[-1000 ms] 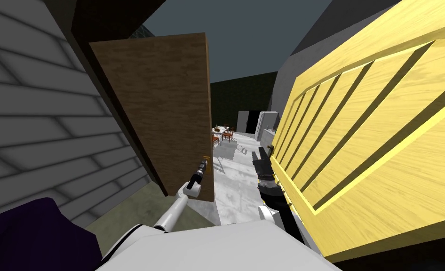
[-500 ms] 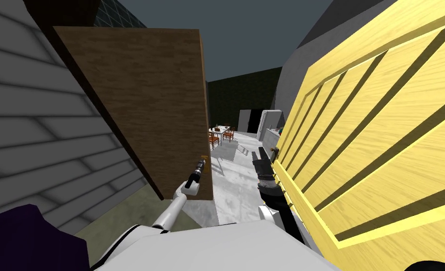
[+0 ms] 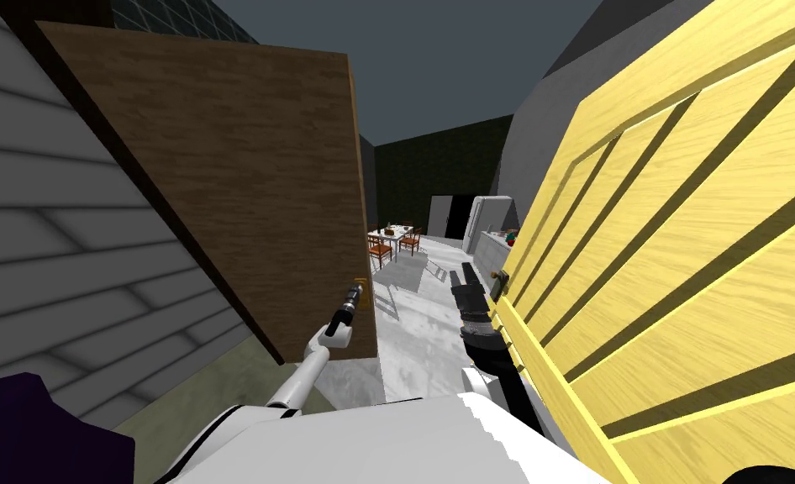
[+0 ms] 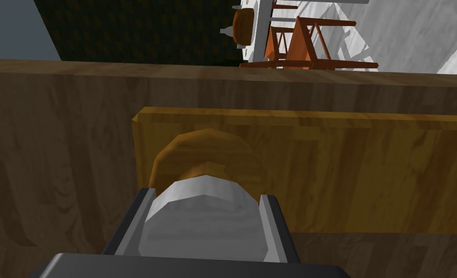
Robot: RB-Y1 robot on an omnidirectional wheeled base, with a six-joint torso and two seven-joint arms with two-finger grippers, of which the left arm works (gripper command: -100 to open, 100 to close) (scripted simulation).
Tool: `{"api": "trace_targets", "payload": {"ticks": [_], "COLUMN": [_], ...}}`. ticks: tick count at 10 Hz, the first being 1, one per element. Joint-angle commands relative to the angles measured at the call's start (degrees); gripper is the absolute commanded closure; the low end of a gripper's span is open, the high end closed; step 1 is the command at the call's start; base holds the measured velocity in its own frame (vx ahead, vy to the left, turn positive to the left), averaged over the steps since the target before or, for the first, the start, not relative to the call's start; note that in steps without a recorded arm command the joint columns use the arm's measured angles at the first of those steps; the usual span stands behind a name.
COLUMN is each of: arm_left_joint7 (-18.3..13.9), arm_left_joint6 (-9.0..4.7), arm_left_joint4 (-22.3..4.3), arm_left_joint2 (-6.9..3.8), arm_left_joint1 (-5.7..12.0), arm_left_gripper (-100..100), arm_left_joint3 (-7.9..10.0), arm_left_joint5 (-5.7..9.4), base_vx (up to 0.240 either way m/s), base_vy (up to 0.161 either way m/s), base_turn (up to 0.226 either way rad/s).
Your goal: Push the door open
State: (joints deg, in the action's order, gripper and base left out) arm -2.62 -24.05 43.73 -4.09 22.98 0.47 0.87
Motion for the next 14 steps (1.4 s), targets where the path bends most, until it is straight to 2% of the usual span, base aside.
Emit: {"api": "trace_targets", "payload": {"ticks": [1,9,10,12,14], "arm_left_joint7": [0.24,1.84,1.84,2.29,2.5], "arm_left_joint6": [-0.65,-0.48,-0.48,-0.43,-0.41], "arm_left_joint4": [-0.32,-0.69,-0.69,-0.79,-0.84], "arm_left_joint2": [-1.2,-2.1,-2.1,-2.23,-2.27], "arm_left_joint1": [0.12,0.08,0.08,0.07,0.07], "arm_left_gripper": [100,100,100,100,100], "arm_left_joint3": [1.76,7.16,7.16,8.68,9.4], "arm_left_joint5": [0.49,2.0,2.0,2.43,2.63], "base_vx": [0.139,0.161,0.11,0.124,0.149], "base_vy": [-0.127,-0.14,-0.093,-0.129,-0.109], "base_turn": [0.055,0.086,0.039,0.072,0.067]}}
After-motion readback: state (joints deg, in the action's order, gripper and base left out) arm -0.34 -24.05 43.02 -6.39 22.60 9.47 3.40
